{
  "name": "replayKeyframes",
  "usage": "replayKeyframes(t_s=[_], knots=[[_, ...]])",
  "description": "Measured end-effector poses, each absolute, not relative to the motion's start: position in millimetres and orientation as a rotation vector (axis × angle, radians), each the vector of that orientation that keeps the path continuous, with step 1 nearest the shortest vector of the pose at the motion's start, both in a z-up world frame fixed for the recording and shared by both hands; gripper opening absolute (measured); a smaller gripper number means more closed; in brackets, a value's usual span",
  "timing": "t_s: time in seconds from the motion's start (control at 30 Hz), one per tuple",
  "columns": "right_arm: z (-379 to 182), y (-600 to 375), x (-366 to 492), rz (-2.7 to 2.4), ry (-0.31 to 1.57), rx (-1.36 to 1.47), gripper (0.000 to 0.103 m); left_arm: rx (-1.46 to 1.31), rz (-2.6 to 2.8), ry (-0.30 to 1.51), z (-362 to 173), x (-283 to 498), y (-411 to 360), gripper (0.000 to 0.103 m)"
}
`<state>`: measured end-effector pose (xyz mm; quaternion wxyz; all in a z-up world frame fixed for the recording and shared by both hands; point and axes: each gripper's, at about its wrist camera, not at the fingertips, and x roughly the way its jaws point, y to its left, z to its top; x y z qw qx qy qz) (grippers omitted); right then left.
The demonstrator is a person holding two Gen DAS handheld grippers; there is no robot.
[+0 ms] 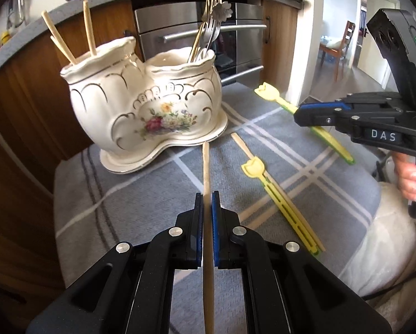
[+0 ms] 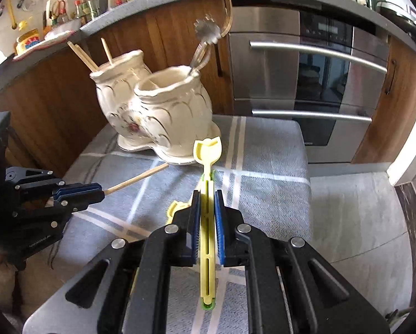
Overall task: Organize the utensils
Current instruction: 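Grasp another wooden chopstick with the left tool while the right grasps a yellow utensil, then carry the chopstick over the taller pot while the right carries the yellow utensil over the shorter pot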
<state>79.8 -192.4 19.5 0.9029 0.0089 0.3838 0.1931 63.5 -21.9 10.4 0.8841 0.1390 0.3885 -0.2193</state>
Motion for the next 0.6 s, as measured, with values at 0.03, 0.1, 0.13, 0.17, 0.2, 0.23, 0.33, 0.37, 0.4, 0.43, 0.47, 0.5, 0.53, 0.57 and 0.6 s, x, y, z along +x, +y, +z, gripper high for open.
replayKeyframes(t_s=[0.03, 0.1, 0.13, 0.17, 0.2, 0.23, 0.33, 0.37, 0.4, 0.43, 0.47, 0.5, 0.53, 0.57, 0.6], knots=[[22, -191, 78, 0.403, 0.787, 0.015, 0.010, 0.286, -0.460, 0.812, 11, 64, -21, 0.006], [24, -189, 76, 0.406, 0.783, 0.005, 0.010, 0.307, -0.475, 0.860, 3, 67, -23, 0.006], [24, -188, 76, 0.407, 0.782, 0.002, 0.010, 0.328, -0.475, 0.888, -2, 69, -25, 0.007], [24, -188, 75, 0.409, 0.781, 0.002, 0.010, 0.344, -0.470, 0.920, -9, 71, -27, 0.007], [23, -188, 75, 0.411, 0.781, 0.004, 0.010, 0.346, -0.474, 0.944, -13, 72, -29, 0.007], [23, -190, 74, 0.412, 0.781, 0.006, 0.010, 0.349, -0.478, 0.968, -18, 73, -31, 0.007], [22, -191, 75, 0.410, 0.783, 0.012, 0.010, 0.376, -0.485, 1.016, -29, 75, -36, 0.008], [22, -191, 75, 0.409, 0.782, 0.011, 0.010, 0.384, -0.484, 1.022, -30, 76, -38, 0.009], [23, -192, 75, 0.409, 0.779, 0.012, 0.010, 0.390, -0.484, 1.020, -31, 77, -39, 0.009], [23, -192, 75, 0.408, 0.777, 0.014, 0.010, 0.388, -0.485, 1.022, -31, 78, -39, 0.010], [24, -192, 75, 0.408, 0.775, 0.016, 0.010, 0.386, -0.485, 1.024, -31, 79, -39, 0.010], [25, -193, 75, 0.409, 0.773, 0.019, 0.010, 0.386, -0.481, 1.022, -31, 81, -38, 0.009], [26, -193, 74, 0.410, 0.768, 0.022, 0.010, 0.389, -0.481, 1.020, -32, 83, -38, 0.007], [27, -194, 74, 0.411, 0.763, 0.023, 0.010, 0.394, -0.485, 1.015, -32, 83, -38, 0.007], [28, -194, 73, 0.412, 0.756, 0.024, 0.010, 0.395, -0.488, 1.012, -31, 82, -38, 0.007]])
